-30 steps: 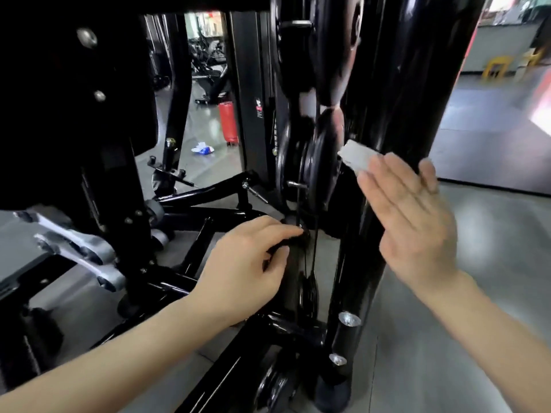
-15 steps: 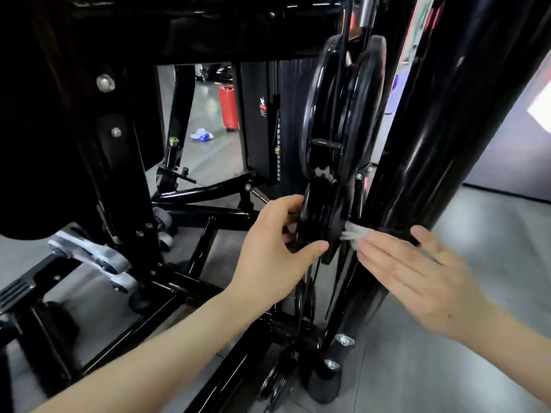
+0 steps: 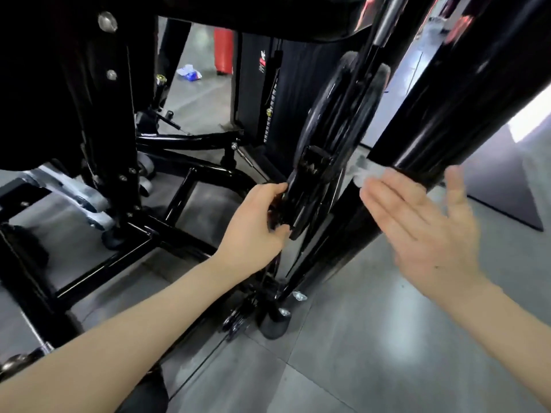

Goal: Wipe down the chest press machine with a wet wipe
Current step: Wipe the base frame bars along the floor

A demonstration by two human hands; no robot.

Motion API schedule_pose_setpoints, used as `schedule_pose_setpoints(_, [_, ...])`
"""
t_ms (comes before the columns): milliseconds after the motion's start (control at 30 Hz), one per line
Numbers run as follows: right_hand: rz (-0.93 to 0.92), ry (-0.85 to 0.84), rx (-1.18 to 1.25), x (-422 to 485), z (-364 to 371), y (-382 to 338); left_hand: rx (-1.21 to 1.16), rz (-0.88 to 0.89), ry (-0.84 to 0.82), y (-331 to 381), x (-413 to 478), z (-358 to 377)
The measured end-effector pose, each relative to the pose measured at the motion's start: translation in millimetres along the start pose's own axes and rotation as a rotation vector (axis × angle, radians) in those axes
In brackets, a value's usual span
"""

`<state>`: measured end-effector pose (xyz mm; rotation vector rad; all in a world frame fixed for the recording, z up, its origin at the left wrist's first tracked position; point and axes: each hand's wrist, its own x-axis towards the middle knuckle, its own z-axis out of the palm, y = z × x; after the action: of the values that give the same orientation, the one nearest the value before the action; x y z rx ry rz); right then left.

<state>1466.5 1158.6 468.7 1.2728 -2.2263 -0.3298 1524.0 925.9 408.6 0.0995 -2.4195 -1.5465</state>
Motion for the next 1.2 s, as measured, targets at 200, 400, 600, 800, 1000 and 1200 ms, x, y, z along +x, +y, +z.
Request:
schedule_pose_setpoints(200, [-0.331, -0.278, -0.214, -9, 4, -9, 0.041, -0.12, -0.04, 14, -2, -5])
schedule_pose_setpoints(400, [-0.214, -0.164, -0.213, 26, -62, 29, 0.084, -0.227, -0.109, 30, -4, -15])
schedule_pose_setpoints(600, [-0.142, -0.157, -0.3, 24, -69, 29, 0.058, -0.263, -0.055, 39, -18, -28])
schedule_pose_setpoints(800, [-0.519, -0.571, -0.459, 16, -15, -27, 0.057, -0.385, 0.015, 35, -45, -28])
schedule_pose_setpoints(1000, [-0.43, -0.329, -0.582, 21, -70, 25, 0.037, -0.501, 0.079, 44, -69, -23])
schedule_pose_setpoints(1200, [-0.296, -0.317, -0.503, 56, -113, 52, 0.01, -0.512, 0.138, 72, -74, -16])
